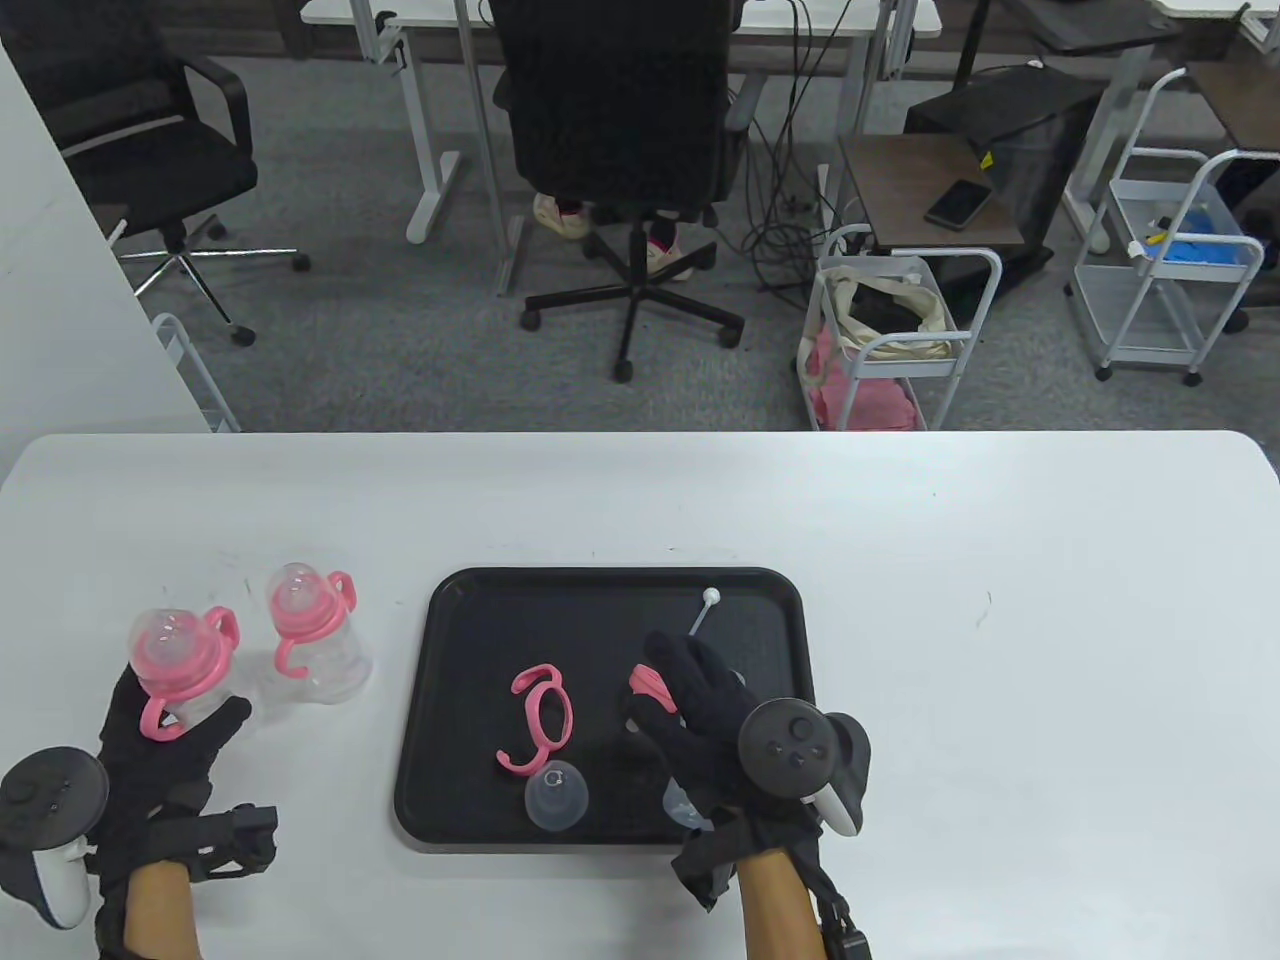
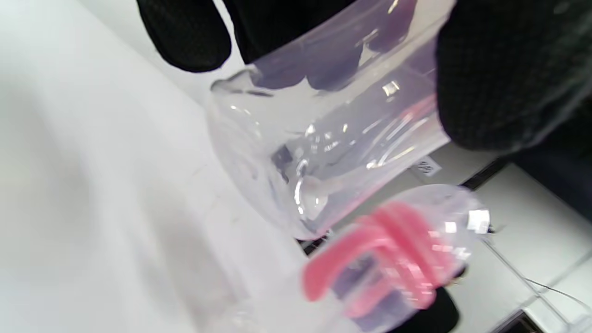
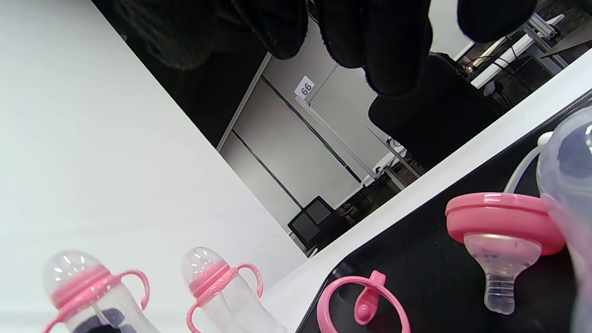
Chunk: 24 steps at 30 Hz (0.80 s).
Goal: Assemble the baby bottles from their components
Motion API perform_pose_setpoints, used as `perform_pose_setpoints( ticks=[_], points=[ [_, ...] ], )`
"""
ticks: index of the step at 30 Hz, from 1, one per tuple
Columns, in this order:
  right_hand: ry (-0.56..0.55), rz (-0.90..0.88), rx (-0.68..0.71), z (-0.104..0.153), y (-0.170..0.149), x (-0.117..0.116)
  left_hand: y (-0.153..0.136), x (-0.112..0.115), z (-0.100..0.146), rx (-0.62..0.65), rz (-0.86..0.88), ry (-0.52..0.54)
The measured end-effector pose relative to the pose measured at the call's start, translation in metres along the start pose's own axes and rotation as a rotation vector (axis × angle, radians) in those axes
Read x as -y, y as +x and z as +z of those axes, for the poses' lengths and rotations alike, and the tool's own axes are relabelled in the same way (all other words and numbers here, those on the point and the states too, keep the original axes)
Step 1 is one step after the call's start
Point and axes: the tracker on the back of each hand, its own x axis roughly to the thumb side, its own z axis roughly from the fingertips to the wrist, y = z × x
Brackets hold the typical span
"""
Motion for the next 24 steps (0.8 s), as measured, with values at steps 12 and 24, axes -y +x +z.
perform_pose_setpoints(
  ticks=[12, 24],
  points=[
    [0.011, 0.000, -0.003, 0.000, 0.000, 0.000, -0.051, 0.030, 0.000, -0.189, -0.034, -0.115],
    [0.017, 0.001, -0.005, 0.000, 0.000, 0.000, -0.053, 0.040, 0.001, -0.175, -0.105, -0.139]
  ],
)
